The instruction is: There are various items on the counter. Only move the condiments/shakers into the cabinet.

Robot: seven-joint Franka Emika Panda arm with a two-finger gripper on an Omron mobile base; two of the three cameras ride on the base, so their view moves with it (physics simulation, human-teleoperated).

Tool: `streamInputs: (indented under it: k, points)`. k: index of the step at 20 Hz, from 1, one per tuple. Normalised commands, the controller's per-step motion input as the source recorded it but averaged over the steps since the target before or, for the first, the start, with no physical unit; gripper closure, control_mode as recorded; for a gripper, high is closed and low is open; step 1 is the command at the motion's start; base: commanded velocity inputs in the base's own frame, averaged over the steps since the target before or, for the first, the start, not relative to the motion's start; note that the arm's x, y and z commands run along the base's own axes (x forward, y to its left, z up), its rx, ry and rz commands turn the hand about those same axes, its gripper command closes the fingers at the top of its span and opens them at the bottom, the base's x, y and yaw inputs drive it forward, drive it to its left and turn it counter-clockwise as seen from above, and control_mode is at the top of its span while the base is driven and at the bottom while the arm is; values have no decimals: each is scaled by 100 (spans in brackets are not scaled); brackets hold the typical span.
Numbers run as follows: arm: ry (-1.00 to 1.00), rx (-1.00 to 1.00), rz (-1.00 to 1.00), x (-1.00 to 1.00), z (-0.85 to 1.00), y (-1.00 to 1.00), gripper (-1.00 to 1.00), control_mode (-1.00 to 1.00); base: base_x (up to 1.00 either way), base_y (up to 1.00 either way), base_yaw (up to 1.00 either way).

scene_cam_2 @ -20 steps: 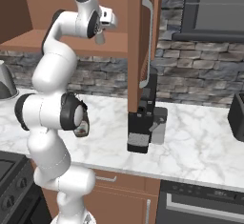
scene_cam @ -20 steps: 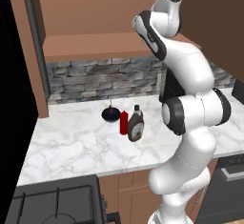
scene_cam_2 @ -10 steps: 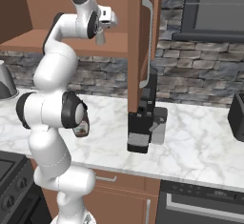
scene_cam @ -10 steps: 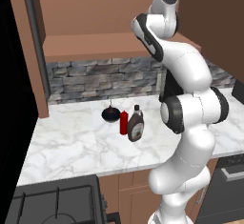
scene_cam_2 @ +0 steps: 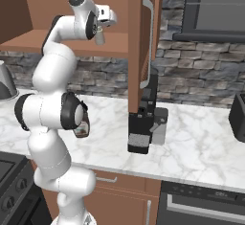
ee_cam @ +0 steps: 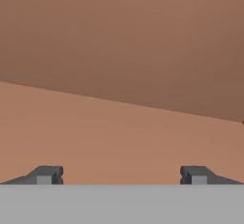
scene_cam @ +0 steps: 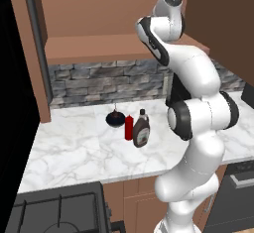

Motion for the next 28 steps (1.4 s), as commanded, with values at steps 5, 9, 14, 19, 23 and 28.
streamInputs:
  k: [5, 9, 14, 19, 23, 28]
  points:
    - [-17, -1, -2, -99, 0, 0, -100, -100, 0, 0, 0]
    - [-25, -8, -1, -89, 0, 2, -100, -100, 0, 0, 0]
    - [-19, -1, -16, -99, 1, 0, -100, -100, 0, 0, 0]
    - [3, 0, -18, -100, -10, 11, -100, -100, 0, 0, 0]
    - [23, 3, -16, -100, -30, 30, -100, -100, 0, 0, 0]
    - [23, 2, -20, -100, -58, 45, -100, -100, 0, 0, 0]
